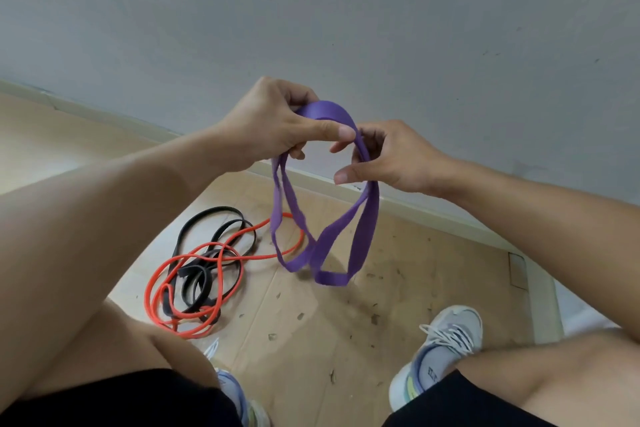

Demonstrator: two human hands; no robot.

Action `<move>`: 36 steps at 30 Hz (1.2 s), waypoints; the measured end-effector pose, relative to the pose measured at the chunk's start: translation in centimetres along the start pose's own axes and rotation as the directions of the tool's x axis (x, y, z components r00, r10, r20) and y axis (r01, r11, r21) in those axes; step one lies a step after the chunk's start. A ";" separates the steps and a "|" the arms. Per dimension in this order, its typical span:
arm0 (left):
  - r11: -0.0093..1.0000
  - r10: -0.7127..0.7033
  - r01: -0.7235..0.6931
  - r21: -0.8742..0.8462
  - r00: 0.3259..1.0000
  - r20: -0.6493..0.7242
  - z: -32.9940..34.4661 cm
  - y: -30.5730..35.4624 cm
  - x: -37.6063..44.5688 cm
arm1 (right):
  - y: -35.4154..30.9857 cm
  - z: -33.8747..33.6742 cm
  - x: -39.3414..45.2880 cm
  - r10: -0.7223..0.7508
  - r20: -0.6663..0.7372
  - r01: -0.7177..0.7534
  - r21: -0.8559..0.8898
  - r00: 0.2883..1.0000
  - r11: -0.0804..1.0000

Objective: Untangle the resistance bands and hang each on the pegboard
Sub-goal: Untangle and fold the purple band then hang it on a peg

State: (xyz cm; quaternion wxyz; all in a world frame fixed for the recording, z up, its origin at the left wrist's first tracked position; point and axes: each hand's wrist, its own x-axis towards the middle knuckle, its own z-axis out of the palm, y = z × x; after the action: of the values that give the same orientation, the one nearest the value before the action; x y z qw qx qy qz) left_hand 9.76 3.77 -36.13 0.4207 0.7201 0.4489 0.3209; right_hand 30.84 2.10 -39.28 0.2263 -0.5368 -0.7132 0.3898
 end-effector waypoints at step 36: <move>0.860 -0.396 0.081 -0.504 0.729 -0.559 -5.5 -6.4 3.4 | 14.5 4.5 0.2 0.434 0.457 -0.377 -0.214 0.776 0.901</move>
State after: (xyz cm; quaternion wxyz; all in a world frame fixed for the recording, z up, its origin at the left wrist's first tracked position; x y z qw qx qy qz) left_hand 4.12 10.21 -39.12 0.4324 0.3827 0.5706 0.5839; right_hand 35.94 2.63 -53.56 -0.0832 -0.5716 -0.6348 0.5132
